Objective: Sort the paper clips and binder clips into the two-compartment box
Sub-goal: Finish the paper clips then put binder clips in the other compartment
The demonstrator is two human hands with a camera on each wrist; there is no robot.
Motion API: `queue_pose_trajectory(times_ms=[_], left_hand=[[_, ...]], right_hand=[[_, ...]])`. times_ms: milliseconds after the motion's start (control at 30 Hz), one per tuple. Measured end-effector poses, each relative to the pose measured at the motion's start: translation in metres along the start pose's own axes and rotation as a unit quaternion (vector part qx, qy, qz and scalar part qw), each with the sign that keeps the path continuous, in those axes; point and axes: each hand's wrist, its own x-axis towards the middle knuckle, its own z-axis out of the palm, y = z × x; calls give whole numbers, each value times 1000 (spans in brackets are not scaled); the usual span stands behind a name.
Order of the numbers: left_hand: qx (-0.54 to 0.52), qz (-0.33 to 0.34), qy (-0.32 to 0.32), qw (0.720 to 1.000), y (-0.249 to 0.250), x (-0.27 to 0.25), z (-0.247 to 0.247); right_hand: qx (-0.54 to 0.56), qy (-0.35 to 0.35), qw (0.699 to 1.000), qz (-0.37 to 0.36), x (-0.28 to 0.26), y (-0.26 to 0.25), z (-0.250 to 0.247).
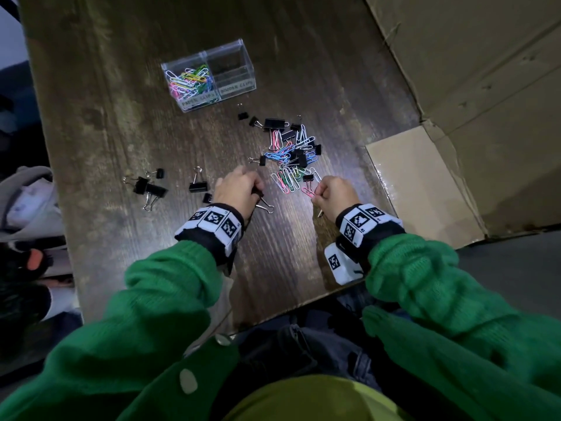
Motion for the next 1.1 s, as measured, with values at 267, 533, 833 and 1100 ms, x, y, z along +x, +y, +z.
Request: queue_pose_trajectory(times_ms=[267, 533, 833, 1100], left_hand=[[51, 117, -1, 992, 23, 23, 3], [60, 111, -65, 990, 18, 33, 7], [-1, 109, -35, 993, 1, 12, -10], [-143, 25, -41, 989, 7, 16, -13]], right_hand=[[55, 16, 998, -5, 3, 7, -14], [369, 15, 912, 179, 33, 4, -28], [124, 1, 991, 57, 32, -1, -25], [-37, -62, 997, 14, 30, -18, -18]])
